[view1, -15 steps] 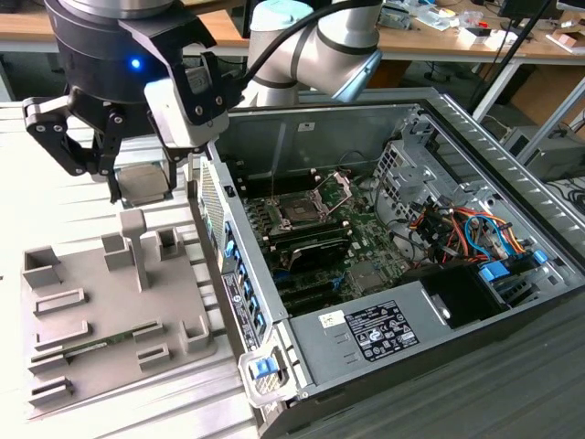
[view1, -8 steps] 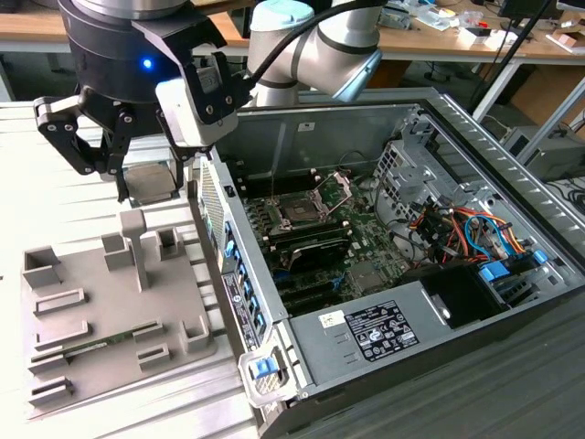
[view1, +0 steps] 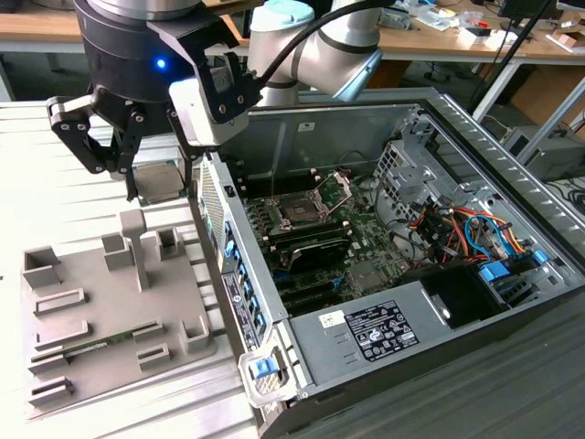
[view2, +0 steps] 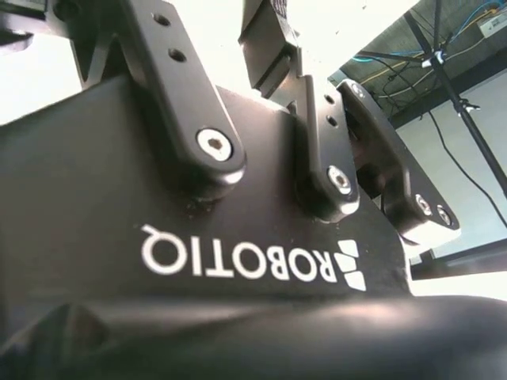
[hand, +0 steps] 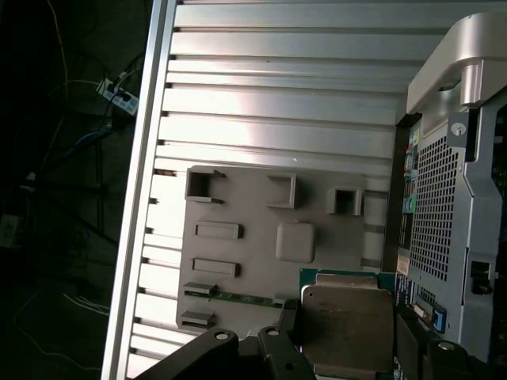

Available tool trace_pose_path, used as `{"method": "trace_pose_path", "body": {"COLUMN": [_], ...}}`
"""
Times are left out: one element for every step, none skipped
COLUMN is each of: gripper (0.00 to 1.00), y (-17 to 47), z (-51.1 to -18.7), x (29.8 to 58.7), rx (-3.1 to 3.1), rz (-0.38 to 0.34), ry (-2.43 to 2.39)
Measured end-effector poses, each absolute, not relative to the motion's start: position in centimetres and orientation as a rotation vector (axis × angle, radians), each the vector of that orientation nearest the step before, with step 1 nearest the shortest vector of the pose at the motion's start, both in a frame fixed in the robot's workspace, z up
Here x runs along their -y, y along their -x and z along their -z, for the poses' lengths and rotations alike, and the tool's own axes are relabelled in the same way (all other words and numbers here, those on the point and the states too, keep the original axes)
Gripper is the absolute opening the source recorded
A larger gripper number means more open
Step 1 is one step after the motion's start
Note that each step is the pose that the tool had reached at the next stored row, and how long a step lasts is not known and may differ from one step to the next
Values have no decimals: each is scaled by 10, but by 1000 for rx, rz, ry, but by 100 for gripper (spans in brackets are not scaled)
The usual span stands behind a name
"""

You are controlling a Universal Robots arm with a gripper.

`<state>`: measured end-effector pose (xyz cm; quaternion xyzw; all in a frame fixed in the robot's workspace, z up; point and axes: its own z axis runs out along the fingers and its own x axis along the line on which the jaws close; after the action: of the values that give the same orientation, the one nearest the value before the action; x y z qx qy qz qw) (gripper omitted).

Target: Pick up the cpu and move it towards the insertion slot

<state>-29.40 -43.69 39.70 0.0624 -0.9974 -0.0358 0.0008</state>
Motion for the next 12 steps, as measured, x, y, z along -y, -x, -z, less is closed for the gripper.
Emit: {"method": "trace_pose_path", "body": {"gripper": [55,55,55,55,55,55,55,55,55,55,55,55], "y": [293,293,292,291,291,290,290,289,288,288,287,286], "z": [-397,-397,-397,-397,-397,-397,-397,-397,-397,-397,-397,-397], "x": [437,437,437,437,437,437,437,437,437,437,437,437], "rx": [3132,3132,3132,3132,3132,3132,3132,3132,3132,3132,3132,3132], "rz": [112,112,112,112,112,113,112,113,112,112,112,112], "ry": [-196,-196,-196,-196,-196,-196,-196,-196,-196,-196,-196,-196]}}
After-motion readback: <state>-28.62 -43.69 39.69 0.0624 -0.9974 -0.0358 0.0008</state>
